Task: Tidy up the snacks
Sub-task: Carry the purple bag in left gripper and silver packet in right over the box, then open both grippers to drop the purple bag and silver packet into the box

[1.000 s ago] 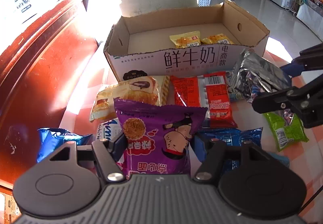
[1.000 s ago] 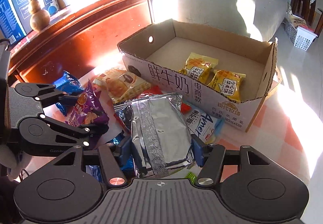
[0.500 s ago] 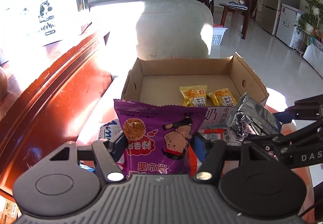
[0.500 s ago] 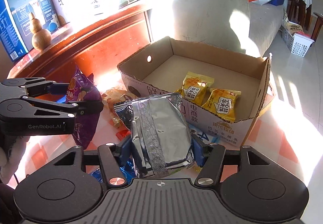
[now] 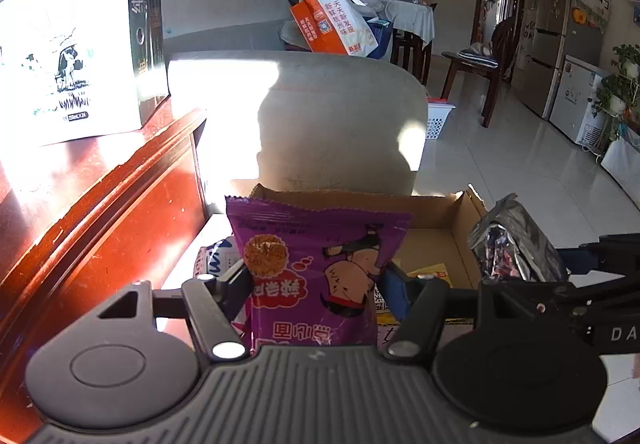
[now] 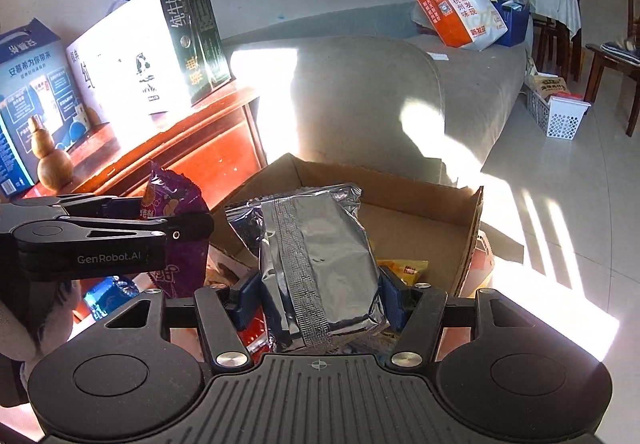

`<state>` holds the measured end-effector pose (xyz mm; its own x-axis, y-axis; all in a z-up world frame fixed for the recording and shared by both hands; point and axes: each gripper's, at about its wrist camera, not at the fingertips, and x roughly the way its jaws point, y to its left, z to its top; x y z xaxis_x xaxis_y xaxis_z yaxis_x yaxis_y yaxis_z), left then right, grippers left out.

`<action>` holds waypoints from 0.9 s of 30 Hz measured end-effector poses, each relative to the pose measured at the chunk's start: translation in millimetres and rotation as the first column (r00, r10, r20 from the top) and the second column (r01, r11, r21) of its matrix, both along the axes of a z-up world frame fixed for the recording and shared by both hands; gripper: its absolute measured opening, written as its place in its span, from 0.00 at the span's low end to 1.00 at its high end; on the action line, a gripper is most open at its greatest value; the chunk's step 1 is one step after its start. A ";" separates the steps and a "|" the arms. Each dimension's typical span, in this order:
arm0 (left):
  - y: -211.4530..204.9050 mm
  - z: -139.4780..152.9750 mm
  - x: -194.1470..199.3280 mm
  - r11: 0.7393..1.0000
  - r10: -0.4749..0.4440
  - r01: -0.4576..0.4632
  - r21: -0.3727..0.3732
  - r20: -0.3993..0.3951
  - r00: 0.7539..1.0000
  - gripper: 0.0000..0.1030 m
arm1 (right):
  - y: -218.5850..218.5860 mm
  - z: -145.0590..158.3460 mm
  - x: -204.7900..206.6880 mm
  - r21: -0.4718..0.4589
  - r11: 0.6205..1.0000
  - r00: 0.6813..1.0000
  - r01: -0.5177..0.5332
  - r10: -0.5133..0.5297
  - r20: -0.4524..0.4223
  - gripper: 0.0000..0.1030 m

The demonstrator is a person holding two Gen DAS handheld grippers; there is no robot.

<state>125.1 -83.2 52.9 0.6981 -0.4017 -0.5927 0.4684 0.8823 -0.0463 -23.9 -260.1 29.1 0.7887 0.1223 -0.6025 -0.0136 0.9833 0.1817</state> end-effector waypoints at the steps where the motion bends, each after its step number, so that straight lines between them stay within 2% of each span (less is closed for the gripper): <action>1: -2.7 0.0 2.9 1.000 -0.001 0.001 -0.002 -0.002 1.000 0.64 | -1.4 0.8 1.4 0.002 1.000 1.000 0.007 -0.007 0.006 0.58; 8: -21.6 -4.5 22.7 1.000 0.009 -0.009 -0.023 -0.017 1.000 0.64 | -15.6 0.2 18.2 0.031 0.997 0.997 0.075 -0.076 0.022 0.58; 16: -33.2 -20.4 55.1 0.993 0.082 -0.086 -0.086 -0.051 0.995 0.65 | -26.4 -14.2 40.4 0.063 0.984 0.986 0.165 -0.165 -0.005 0.58; 19: -37.0 -33.6 63.9 0.987 0.130 -0.137 -0.088 -0.074 0.989 0.71 | -31.0 -19.5 48.8 0.072 0.978 0.980 0.197 -0.198 0.007 0.60; 20: -37.5 -36.0 64.2 0.986 0.135 -0.142 -0.090 -0.079 0.988 0.73 | -32.2 -20.9 51.2 0.073 0.976 0.979 0.203 -0.204 0.006 0.62; 21: -37.8 -36.9 64.1 0.985 0.136 -0.143 -0.091 -0.082 0.987 0.80 | -33.7 -21.6 52.2 0.077 0.974 0.977 0.214 -0.214 0.001 0.68; 22: -38.3 -35.7 63.4 0.985 0.142 -0.149 -0.085 -0.087 0.986 0.88 | -34.9 -21.5 51.9 0.084 0.972 0.975 0.220 -0.220 -0.005 0.73; 27: -34.6 -16.7 52.8 0.989 0.134 -0.137 -0.053 -0.056 0.989 0.96 | -31.8 -17.7 45.3 0.077 0.977 0.980 0.200 -0.200 -0.013 0.79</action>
<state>177.9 -117.7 36.3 0.7175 -0.3394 -0.6083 0.3402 0.9328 -0.1191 21.4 -291.9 11.4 0.7989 0.0092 -0.6013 0.1828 0.9488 0.2575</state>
